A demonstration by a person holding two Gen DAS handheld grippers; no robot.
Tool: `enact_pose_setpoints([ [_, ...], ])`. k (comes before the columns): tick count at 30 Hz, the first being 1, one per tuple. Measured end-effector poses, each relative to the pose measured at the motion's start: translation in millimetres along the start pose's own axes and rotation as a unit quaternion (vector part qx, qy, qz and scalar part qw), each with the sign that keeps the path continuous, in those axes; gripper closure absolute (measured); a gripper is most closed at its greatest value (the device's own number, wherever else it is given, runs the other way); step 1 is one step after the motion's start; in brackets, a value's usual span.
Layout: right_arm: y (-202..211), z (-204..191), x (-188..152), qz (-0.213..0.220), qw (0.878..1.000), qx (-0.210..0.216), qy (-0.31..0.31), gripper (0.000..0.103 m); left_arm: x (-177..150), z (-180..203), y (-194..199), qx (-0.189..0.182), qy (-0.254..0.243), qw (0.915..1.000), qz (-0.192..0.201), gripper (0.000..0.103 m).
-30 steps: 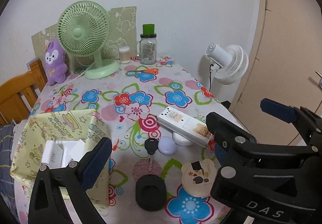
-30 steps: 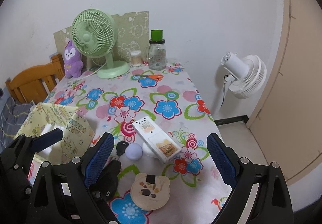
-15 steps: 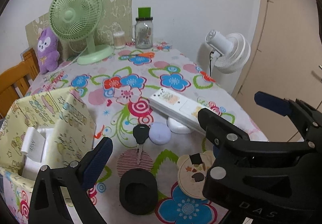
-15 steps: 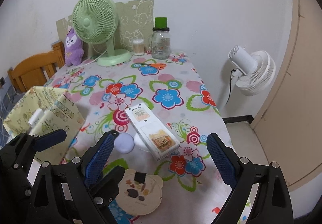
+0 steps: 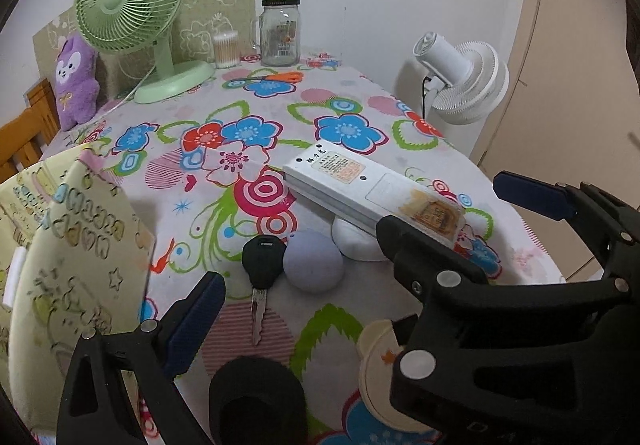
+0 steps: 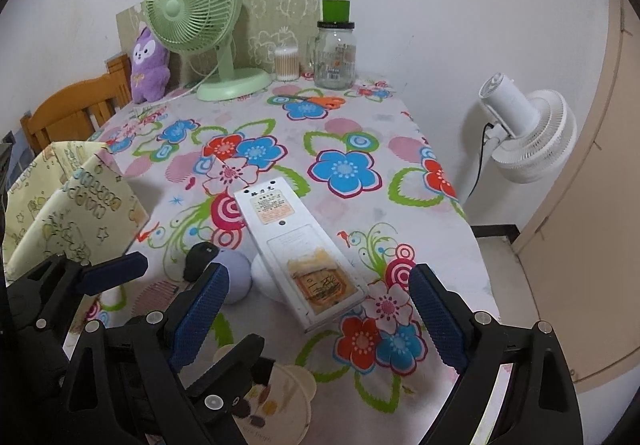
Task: Organize rigid objects
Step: 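Move the right gripper down onto the white labeled power bank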
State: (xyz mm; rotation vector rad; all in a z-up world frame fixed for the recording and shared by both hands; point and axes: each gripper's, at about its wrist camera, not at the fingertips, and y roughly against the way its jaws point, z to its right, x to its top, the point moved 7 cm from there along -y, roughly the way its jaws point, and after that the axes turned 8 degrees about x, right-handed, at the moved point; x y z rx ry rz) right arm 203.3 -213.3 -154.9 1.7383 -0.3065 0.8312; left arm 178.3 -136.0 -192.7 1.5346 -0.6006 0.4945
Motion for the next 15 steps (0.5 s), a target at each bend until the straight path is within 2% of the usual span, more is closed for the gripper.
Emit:
enact_pose_setpoints([
  [8,-24.4,1.7,4.6,-0.015,1.0,0.005,0.008,0.01,2.5,-2.8,-24.4,-0.005,0.007,0.9996,-0.029,0.004],
  [15,-43.3,-4.0,8.4,-0.027,0.999,0.015,0.022,0.011,3.2,-6.2,-36.8,0.008,-0.01,0.999,-0.043,0.004],
])
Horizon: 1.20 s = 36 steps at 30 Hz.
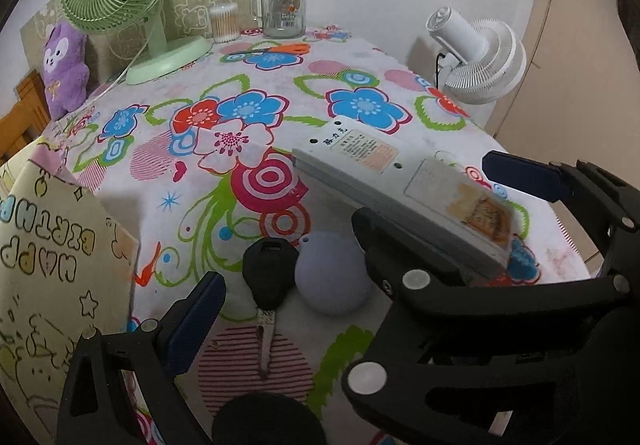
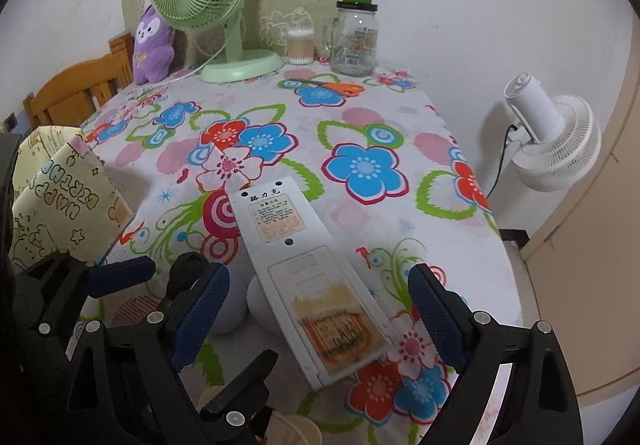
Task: Organize rigid objects
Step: 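Move the right gripper down onto the white labeled power bank, then close the right gripper on the power bank and lift it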
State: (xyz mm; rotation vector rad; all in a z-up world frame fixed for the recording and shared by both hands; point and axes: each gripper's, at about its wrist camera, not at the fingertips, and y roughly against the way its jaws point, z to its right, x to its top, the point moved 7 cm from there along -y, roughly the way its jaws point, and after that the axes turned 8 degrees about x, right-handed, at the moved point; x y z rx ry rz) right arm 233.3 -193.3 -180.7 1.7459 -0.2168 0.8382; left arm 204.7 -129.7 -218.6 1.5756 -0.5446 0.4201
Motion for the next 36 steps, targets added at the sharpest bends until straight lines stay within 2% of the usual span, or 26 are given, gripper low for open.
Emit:
enact_pose_setpoints([
  [6,-14.1,0.3,1.6,-0.014,1.0,0.007,-0.002,0.014,0.8,-2.8,-7.1,-0.005,-0.006,0.9998,-0.017,0.01],
  [8,-19.5,0.7,1.5,-0.02,1.0,0.012,-0.005,0.019,0.8,-4.0,-7.5,-0.004,-0.007,0.9998,-0.018,0.012],
  [10,-26.3,1.5,-0.4,-0.033,0.999,0.018,-0.013,0.03,0.6,-4.1,-7.9,-0.002,-0.012,0.9998,-0.018,0.013],
  [13,-28.7,-0.1,-2.4,-0.035,0.998,0.035,-0.027,0.041,0.1,-3.8,-8.5,0.003,-0.018,0.9997,-0.015,0.014],
  [17,-26.9,-3.3,-2.8,-0.033,0.998,0.037,-0.034,0.048,2.1,-6.8,-8.5,0.005,-0.01,0.9998,-0.016,0.015],
  [24,-19.5,4.0,-8.4,-0.03,0.998,0.025,-0.055,0.048,2.5,-1.0,1.1,0.031,-0.038,0.9987,0.011,0.015],
  [29,-8.9,11.5,-11.2,-0.021,0.997,0.016,-0.069,0.048,5.4,6.9,8.6,0.028,-0.048,0.9982,0.024,0.015],
  [32,-2.5,15.6,-13.0,-0.016,0.997,0.011,-0.074,0.048,6.4,10.2,9.4,0.026,-0.049,0.9982,0.024,0.022],
  [36,1.3,20.4,-16.5,-0.015,0.997,0.007,-0.08,0.048,5.4,15.8,7.6,0.015,-0.051,0.9984,0.016,0.028],
])
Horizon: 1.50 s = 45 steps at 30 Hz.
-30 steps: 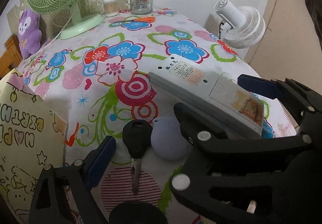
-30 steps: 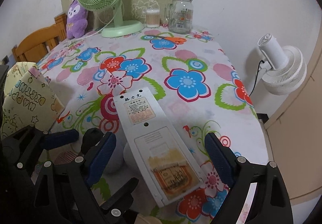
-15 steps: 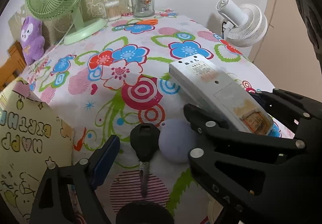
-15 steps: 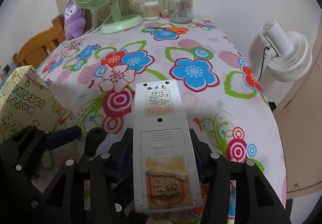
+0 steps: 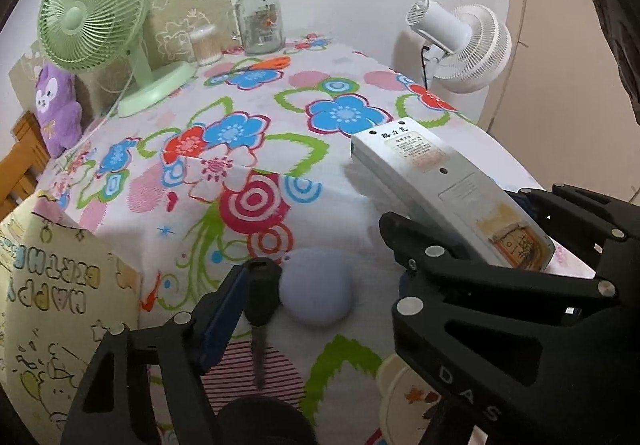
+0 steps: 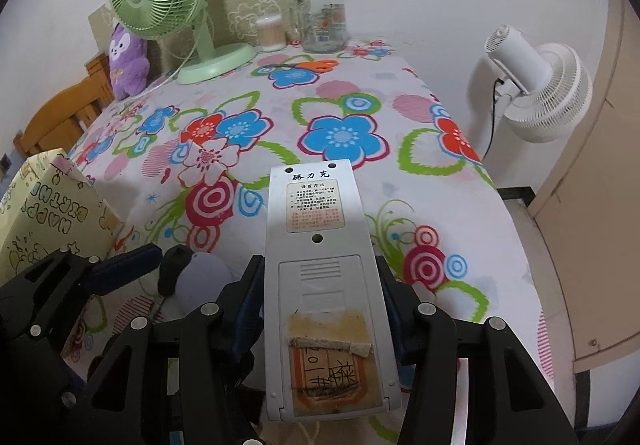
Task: Organize rigid objects
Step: 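Close the right gripper on the power bank and lift it, then lower the left gripper onto the lavender ball and close it while the right holds the power bank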
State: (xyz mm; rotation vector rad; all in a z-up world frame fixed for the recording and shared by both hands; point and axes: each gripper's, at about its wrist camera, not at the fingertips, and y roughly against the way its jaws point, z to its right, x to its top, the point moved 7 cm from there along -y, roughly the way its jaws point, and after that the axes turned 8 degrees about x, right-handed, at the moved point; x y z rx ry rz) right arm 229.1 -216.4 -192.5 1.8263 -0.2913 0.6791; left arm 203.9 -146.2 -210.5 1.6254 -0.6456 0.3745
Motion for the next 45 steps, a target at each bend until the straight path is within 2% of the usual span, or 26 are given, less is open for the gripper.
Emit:
enact_pose_setpoints([
  [3,1.1,4.1,-2.0,-0.001,1.0,-0.001,-0.006,0.048,0.0,4.8,-0.7,-0.003,-0.004,1.0,0.001,0.038],
  [7,1.5,6.9,-4.6,-0.002,1.0,-0.001,-0.009,0.048,-0.7,8.0,-3.8,-0.007,-0.005,1.0,-0.004,0.044],
  [9,1.7,8.3,-5.3,-0.002,1.0,-0.002,-0.011,0.048,-1.2,9.4,-5.5,-0.016,-0.001,0.9998,-0.01,0.055],
  [13,2.7,11.4,-6.2,-0.001,1.0,0.0,-0.018,0.048,-2.0,10.0,-5.0,-0.033,0.009,0.9993,-0.014,0.062],
  [20,8.0,9.4,-6.9,0.004,1.0,-0.002,-0.02,0.048,-3.9,11.4,-1.6,-0.043,0.008,0.9989,-0.019,0.063],
  [45,57.7,-28.2,-15.9,0.038,0.999,0.002,-0.022,0.048,-17.5,-5.5,57.8,-0.048,0.007,0.9986,0.022,0.063],
])
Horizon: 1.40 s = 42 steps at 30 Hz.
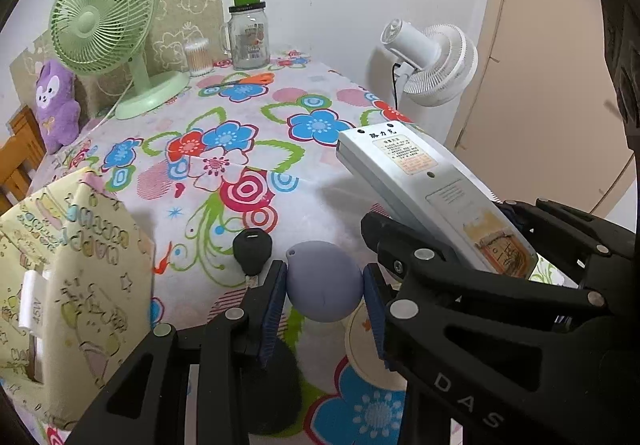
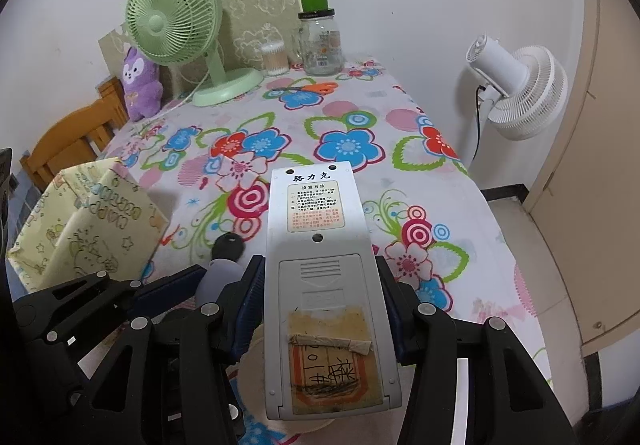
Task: Organize rigid objects
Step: 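Lower the left gripper onto the lavender ball and close it while the right holds the power bank, then carry the lavender ball with the left gripper while the right carries the power bank over the fabric box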
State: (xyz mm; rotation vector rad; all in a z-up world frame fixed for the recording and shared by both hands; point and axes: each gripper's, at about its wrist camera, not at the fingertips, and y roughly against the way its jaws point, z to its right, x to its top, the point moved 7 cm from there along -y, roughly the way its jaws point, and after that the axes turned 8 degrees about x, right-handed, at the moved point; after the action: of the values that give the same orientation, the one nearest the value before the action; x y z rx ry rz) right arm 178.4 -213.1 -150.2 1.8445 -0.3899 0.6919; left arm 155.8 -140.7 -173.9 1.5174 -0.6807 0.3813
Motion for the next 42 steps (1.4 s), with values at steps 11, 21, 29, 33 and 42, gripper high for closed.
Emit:
enact_pose_setpoints([
  [11,17.9,-23.2,0.1,0.015,1.0,-0.001,0.007,0.048,-6.1,-13.3,24.7,0.001,0.004,0.9999,0.013,0.063],
  [21,32.9,-35.9,1.0,0.028,1.0,-0.006,0.007,0.048,-9.0,-31.1,44.4,0.003,0.008,0.9997,0.022,0.063],
  [29,34.7,-40.0,-1.8,0.025,1.0,0.0,-0.001,0.048,-11.9,-39.7,48.6,0.003,0.014,0.9997,0.02,0.063],
  [33,36.6,-45.4,2.5,0.028,1.0,-0.001,0.004,0.048,-8.9,-44.3,51.2,0.002,0.018,0.9996,0.021,0.063],
  [42,43.2,-55.4,21.1,0.036,0.999,-0.008,0.006,0.048,6.2,-55.8,63.1,-0.003,0.019,0.9993,0.034,0.063],
])
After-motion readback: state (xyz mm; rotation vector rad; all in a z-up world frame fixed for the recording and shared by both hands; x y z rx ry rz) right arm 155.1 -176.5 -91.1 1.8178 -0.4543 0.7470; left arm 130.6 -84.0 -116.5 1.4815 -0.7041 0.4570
